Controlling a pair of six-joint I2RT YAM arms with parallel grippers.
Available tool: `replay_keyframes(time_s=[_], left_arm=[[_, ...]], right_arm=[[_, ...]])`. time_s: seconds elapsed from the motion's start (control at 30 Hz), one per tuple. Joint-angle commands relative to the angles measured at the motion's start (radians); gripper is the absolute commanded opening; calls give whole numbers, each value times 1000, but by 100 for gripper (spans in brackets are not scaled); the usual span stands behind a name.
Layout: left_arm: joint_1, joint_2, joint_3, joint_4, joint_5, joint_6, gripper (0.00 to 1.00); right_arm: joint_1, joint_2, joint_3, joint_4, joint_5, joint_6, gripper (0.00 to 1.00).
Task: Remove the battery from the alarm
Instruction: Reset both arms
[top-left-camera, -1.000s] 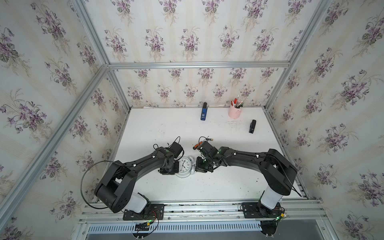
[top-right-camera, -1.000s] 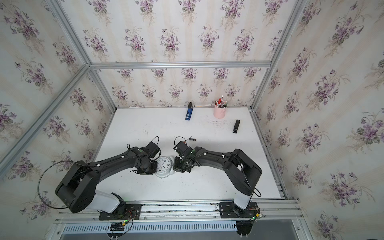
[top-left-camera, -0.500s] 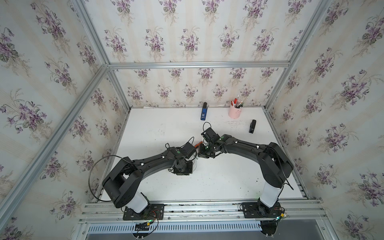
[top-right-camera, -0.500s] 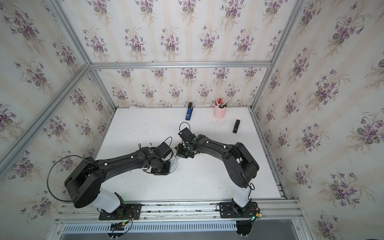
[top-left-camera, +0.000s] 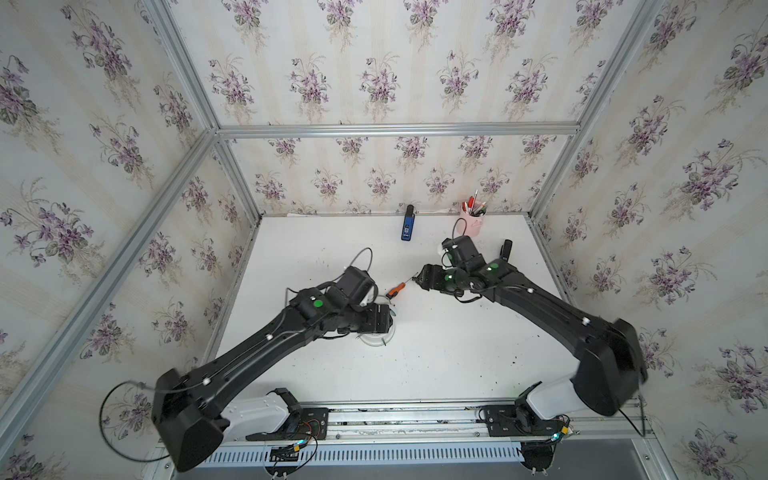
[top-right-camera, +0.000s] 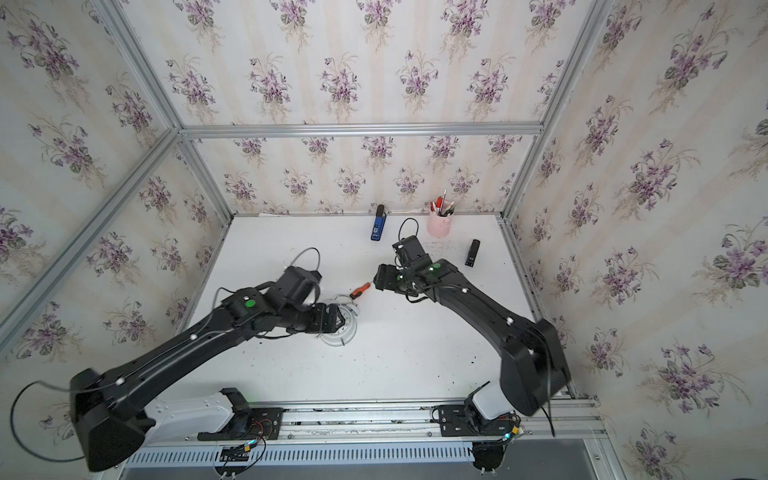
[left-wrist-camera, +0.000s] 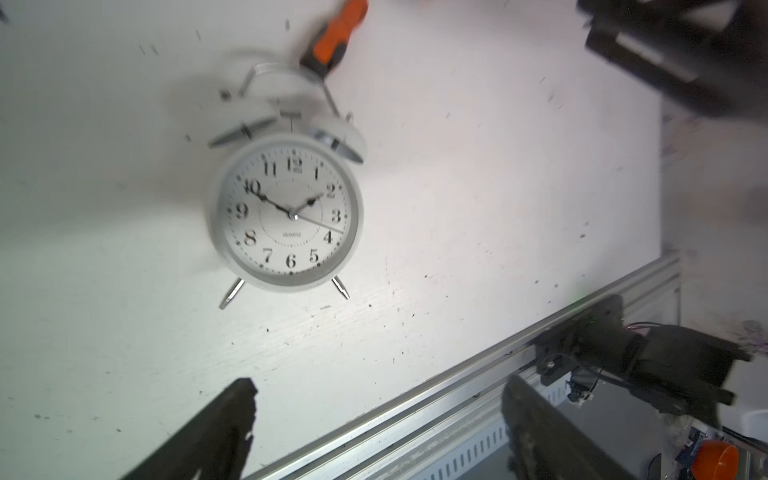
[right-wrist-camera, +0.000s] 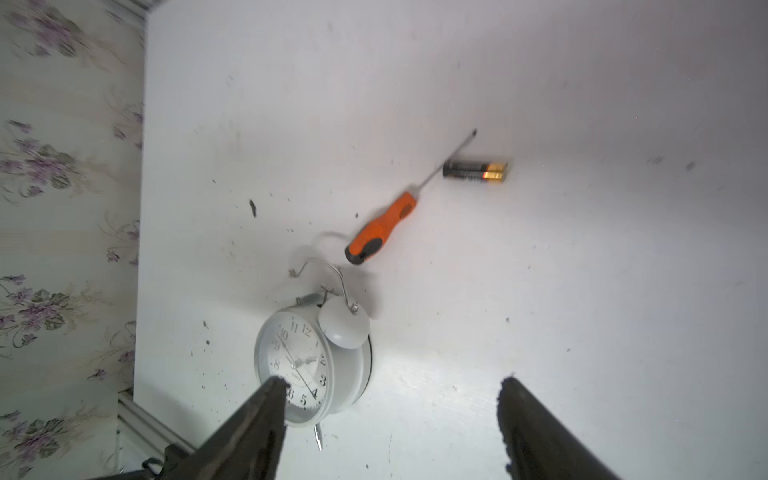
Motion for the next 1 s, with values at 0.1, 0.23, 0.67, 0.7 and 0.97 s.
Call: replay_keyframes(time_s=[0.1,0.23,0.67,0.7,0.97], left_arm=[[357,-257,-204,425,-393,515,99],[661,-285,-613,1027,-199,682,99],[694,435,-748,1689,-109,694,100],[687,411,-740,1637,-126,688,100],[684,404,-708,1566,-160,675,99]], right_arm=[[-146,-282,-489,697,567,-387,100],[-309,-263,-748,1143,529,-405,100],[-510,190,-872,1723,301,-485,100],[-514,191,-866,1701,293,-479,100],[-515,200,-881,1743,291,-488,100]])
